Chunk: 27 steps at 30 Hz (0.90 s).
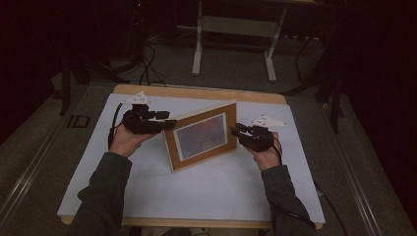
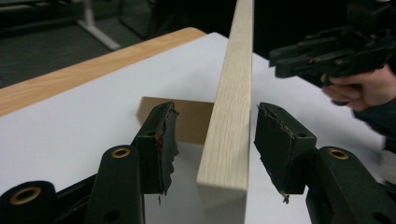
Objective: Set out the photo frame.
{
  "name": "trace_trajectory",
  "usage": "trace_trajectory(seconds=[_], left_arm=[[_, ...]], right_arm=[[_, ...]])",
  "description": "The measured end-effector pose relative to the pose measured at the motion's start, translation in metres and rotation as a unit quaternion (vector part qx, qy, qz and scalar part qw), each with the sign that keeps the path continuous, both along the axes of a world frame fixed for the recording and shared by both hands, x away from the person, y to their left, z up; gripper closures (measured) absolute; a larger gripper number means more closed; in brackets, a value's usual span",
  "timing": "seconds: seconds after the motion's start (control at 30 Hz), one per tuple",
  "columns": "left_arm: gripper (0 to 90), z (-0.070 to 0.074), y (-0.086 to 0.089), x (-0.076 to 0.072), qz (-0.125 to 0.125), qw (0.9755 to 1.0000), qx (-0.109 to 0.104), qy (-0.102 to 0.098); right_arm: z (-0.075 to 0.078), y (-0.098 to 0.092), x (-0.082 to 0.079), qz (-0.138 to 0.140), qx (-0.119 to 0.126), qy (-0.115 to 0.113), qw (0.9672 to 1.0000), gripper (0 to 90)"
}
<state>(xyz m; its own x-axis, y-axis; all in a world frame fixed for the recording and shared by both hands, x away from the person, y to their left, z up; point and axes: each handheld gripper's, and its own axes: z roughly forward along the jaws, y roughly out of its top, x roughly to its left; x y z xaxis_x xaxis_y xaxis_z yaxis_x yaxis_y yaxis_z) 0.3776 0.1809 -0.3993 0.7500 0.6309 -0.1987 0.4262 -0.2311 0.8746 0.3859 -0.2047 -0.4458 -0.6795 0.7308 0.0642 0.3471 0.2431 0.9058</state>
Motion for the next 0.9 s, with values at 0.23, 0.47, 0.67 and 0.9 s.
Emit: trace_trajectory(seconds=[0.23,0.47,0.67,0.9], left_arm=[[47.0,-0.005,0.002,-0.015,0.043,0.9991,-0.005,-0.002],[48.7,-0.014,0.0,-0.025,0.066,0.9978,-0.008,-0.001],[51.0,-0.016,-0.003,-0.024,0.072,0.9974,-0.001,0.004],[56.0,-0.016,-0.006,-0.022,0.076,0.9971,0.003,0.006]], right_arm=[[0.005,-0.004,0.018,-0.009,0.002,0.009,0.9999,64.2],[0.012,-0.006,0.034,-0.006,0.011,0.018,0.9998,59.9],[0.025,-0.008,0.044,0.008,0.026,0.014,0.9995,55.8],[0.037,-0.005,0.057,0.032,0.028,0.01,0.999,51.5]])
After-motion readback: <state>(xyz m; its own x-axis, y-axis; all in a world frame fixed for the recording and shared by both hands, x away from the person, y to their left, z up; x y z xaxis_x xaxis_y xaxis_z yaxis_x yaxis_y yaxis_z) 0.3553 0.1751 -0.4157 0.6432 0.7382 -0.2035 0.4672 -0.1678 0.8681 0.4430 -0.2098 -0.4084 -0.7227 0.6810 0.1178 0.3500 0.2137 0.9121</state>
